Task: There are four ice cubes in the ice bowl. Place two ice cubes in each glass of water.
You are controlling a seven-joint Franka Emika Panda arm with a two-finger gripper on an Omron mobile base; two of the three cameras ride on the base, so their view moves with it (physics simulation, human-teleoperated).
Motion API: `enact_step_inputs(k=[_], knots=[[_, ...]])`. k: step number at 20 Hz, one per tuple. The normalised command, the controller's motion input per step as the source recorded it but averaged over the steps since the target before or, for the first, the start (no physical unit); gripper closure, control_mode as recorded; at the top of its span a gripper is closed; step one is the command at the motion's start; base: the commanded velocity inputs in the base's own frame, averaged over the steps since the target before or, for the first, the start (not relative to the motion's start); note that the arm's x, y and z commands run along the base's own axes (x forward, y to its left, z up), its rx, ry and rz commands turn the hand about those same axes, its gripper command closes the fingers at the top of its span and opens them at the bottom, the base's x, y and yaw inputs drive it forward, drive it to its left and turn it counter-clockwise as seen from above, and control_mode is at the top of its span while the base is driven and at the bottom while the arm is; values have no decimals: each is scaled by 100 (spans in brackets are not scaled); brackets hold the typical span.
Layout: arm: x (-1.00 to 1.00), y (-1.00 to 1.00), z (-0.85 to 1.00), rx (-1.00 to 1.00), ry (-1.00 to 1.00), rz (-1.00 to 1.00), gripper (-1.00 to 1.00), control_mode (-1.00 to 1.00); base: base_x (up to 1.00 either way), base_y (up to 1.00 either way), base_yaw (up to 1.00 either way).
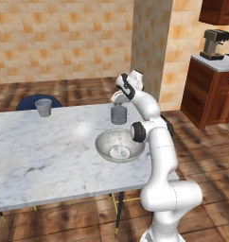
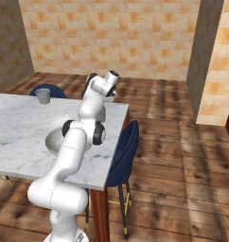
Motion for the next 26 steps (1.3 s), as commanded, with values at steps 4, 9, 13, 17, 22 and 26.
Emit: enact_step_inputs(k=[4, 9, 13, 17, 22, 26], knots=[[2, 10, 0, 2, -1, 0, -100, -100, 0, 0, 0], [-49, 0, 1, 7, -14, 0, -100, -100, 0, 0, 0], [-72, -12, 15, 13, -25, -1, -100, -100, 0, 0, 0], [-85, -11, 33, 14, -35, -2, -100, -100, 0, 0, 0], [-100, -11, -40, 4, -42, -8, -100, -100, 0, 0, 0], [-100, 0, -13, 5, -34, -13, -100, -100, 0, 0, 0]])
